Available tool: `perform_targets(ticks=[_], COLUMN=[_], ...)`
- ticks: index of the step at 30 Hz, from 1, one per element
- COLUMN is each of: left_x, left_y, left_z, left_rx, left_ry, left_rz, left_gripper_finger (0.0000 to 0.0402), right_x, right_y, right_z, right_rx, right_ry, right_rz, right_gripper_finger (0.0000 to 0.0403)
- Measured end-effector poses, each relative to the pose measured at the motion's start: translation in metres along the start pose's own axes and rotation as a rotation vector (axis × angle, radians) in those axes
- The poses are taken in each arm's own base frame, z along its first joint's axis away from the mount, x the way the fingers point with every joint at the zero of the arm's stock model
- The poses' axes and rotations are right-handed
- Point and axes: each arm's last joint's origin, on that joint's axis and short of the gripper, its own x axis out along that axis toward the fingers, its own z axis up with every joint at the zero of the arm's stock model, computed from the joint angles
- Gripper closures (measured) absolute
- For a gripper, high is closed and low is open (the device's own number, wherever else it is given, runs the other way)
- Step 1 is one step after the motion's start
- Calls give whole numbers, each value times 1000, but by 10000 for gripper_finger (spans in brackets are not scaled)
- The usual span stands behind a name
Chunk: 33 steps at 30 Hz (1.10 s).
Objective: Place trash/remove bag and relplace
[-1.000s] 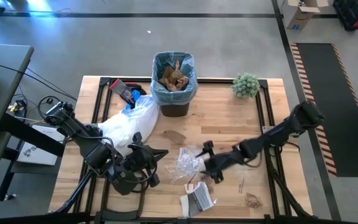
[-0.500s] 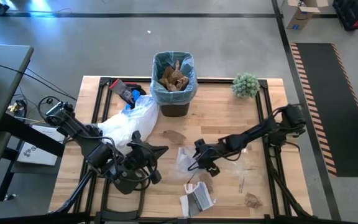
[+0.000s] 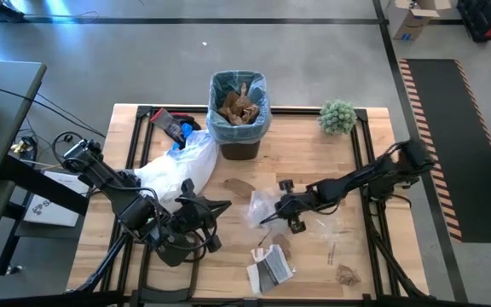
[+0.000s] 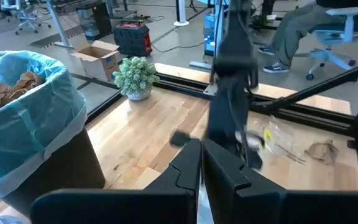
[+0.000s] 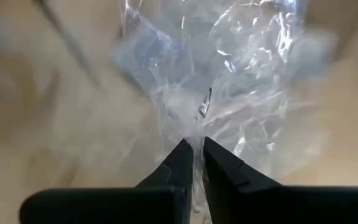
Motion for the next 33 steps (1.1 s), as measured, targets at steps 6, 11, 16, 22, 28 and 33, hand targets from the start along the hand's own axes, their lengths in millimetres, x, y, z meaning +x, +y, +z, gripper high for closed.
perform_targets(ticks=[6,11,16,22,28,33], left_x=[-13,-38,-36,5,48,81], left_y=[-5,-7,-8,-3,21,35], left_z=[-3,-3,0,20,28,23], left_rx=[73,143,245,304,287,229], left_ry=[-29,-103,-109,-52,38,131], left_rz=[-5,20,26,-155,-195,-186], left_gripper_finger=[401,401,395,325,243,217], right_x=[-57,-107,-133,-134,-134,-134], right_y=[-11,-21,-29,-29,-28,-25], right_z=[19,43,64,68,68,69], right_rx=[86,120,134,154,163,155], right_ry=[-117,-290,-393,-402,-395,-408], right_rz=[-20,-32,-52,-45,-41,-35], right_gripper_finger=[401,402,403,403,403,403])
